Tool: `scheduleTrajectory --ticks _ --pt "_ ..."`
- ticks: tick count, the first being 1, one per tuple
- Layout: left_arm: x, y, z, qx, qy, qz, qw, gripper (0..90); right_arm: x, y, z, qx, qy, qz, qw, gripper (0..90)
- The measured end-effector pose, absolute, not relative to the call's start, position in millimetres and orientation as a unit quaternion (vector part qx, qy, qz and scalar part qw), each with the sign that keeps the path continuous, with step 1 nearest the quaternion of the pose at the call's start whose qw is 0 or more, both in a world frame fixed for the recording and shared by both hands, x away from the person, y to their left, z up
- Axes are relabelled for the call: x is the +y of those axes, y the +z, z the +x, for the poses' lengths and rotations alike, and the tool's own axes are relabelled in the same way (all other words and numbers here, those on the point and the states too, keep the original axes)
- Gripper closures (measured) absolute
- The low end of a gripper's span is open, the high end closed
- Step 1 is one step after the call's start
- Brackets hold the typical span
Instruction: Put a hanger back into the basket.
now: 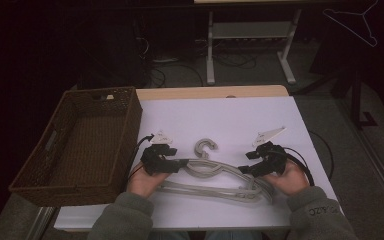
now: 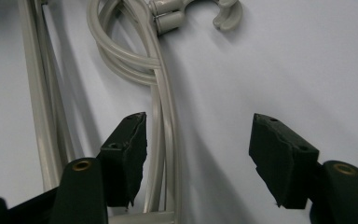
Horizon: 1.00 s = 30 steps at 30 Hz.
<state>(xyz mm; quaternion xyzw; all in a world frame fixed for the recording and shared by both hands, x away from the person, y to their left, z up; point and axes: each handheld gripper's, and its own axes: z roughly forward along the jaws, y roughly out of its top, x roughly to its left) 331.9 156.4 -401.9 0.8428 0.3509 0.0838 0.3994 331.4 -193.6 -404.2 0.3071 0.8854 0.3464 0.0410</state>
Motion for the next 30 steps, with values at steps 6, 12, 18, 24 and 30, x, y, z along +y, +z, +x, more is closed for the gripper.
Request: scheduleTrajectory --ticks 6,12,18,24,30 --pt "161.4 -404.9 333.1 0.356 0.077 0.841 0.399 38.0 -193.5 -406.9 332.2 0.883 0.352 0.309 0.027 40.4" --pt "165.1 -409.2 333.8 0.362 0.065 0.842 0.395 40.4 -192.1 -411.7 332.9 0.887 0.35 0.3 0.012 48.9" --pt "165.7 -411.7 334.8 0.367 0.061 0.844 0.386 43.3 -189.6 -417.1 334.3 0.893 0.335 0.301 -0.003 61.1" --pt "165.4 -415.3 335.4 0.374 0.06 0.845 0.377 43.9 -189.6 -421.0 337.8 0.891 0.335 0.305 -0.025 70.3" --pt "164.1 -419.3 336.9 0.375 0.062 0.853 0.358 45.8 -187.1 -422.8 338.6 0.891 0.338 0.3 -0.04 76.8"
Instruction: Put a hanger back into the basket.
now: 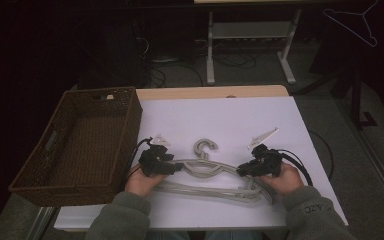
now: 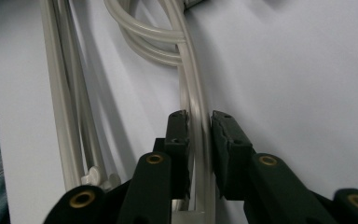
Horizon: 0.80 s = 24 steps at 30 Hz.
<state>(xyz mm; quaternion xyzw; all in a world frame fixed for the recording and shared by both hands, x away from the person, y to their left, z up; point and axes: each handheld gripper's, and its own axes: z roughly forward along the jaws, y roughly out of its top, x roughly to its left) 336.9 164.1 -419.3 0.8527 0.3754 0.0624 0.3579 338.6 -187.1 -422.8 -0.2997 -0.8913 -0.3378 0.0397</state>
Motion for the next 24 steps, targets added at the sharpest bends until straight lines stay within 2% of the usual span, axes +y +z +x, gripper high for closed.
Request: scheduleTrajectory --ticks 7,12,15,16,21,24 --pt "166.2 -418.9 338.1 0.371 0.084 0.857 0.348 61.3 -189.3 -422.8 340.7 -0.888 -0.342 -0.302 0.047 80.5" --pt "167.6 -417.5 338.0 0.365 0.089 0.855 0.358 67.4 -188.6 -421.7 340.5 -0.889 -0.343 -0.299 0.049 81.1" --pt "170.5 -413.1 337.7 0.36 0.095 0.851 0.371 81.3 -189.2 -421.2 340.2 -0.89 -0.345 -0.295 0.049 81.5" --pt "170.4 -413.5 338.7 0.363 0.089 0.849 0.373 81.3 -189.1 -421.0 339.9 -0.891 -0.343 -0.294 0.049 81.6" --pt "168.8 -416.4 338.5 0.363 0.075 0.856 0.361 64.6 -189.5 -420.3 339.3 -0.89 -0.345 -0.294 0.055 81.7" --pt "167.4 -418.3 339.1 0.363 0.073 0.861 0.349 59.5 -191.2 -419.4 339.9 -0.891 -0.344 -0.293 0.055 81.7"
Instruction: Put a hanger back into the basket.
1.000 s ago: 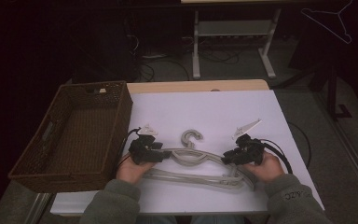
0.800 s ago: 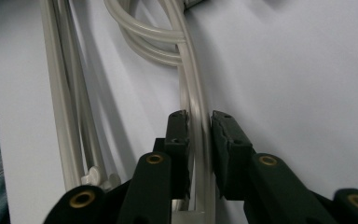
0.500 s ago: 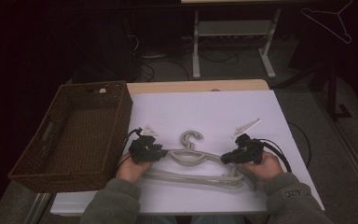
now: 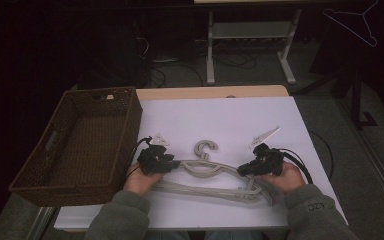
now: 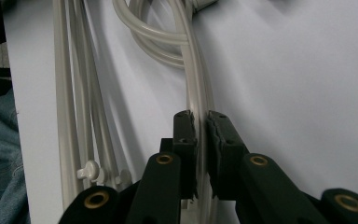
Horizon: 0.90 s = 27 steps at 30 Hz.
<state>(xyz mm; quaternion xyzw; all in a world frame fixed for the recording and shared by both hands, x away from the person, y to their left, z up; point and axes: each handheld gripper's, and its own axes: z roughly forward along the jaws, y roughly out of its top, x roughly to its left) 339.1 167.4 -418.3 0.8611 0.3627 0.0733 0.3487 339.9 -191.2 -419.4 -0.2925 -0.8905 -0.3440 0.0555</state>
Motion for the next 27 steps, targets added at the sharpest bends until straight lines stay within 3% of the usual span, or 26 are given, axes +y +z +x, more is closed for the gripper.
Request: scheduleTrajectory --ticks 8,19,23,27 --pt "165.9 -418.3 338.7 0.359 0.081 0.864 0.343 57.1 -195.4 -416.3 339.8 -0.886 -0.359 -0.287 0.06 81.8" --pt "166.3 -414.1 336.6 0.345 0.097 0.867 0.347 64.5 -198.1 -414.8 340.1 -0.878 -0.377 -0.289 0.064 81.8" --pt "164.3 -415.9 336.6 0.343 0.091 0.871 0.338 53.6 -199.7 -411.0 339.7 -0.873 -0.388 -0.29 0.063 81.8" --pt "163.7 -416.2 336.8 0.343 0.091 0.873 0.336 53.6 -200.8 -409.2 338.6 -0.87 -0.395 -0.289 0.065 81.8"
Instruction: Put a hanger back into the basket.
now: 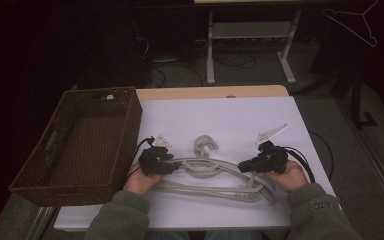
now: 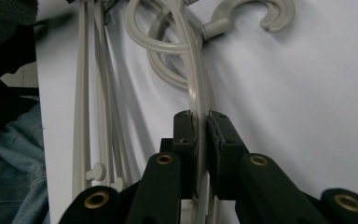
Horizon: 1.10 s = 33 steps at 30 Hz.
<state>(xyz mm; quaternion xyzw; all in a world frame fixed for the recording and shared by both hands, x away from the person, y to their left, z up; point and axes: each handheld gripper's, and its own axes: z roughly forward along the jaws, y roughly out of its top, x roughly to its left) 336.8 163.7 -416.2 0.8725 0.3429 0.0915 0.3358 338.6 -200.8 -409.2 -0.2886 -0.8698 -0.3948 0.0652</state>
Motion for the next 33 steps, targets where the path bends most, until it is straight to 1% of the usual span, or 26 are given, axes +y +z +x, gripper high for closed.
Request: scheduleTrajectory --ticks 3,6,25,33 --pt "164.0 -415.8 336.5 0.342 0.096 0.873 0.334 56.3 -202.9 -407.8 338.7 -0.866 -0.404 -0.286 0.066 81.8" --pt "164.1 -415.5 336.1 0.338 0.104 0.875 0.33 62.6 -203.7 -406.6 338.3 -0.867 -0.405 -0.283 0.065 81.8" --pt "161.3 -403.5 327.3 0.284 0.128 0.896 0.315 69.8 -209.9 -399.1 337.1 -0.867 -0.415 -0.268 0.06 81.8" --pt "158.9 -397.4 319.3 0.26 0.116 0.907 0.31 73.6 -216.3 -395.4 338.4 -0.868 -0.422 -0.255 0.061 81.7"
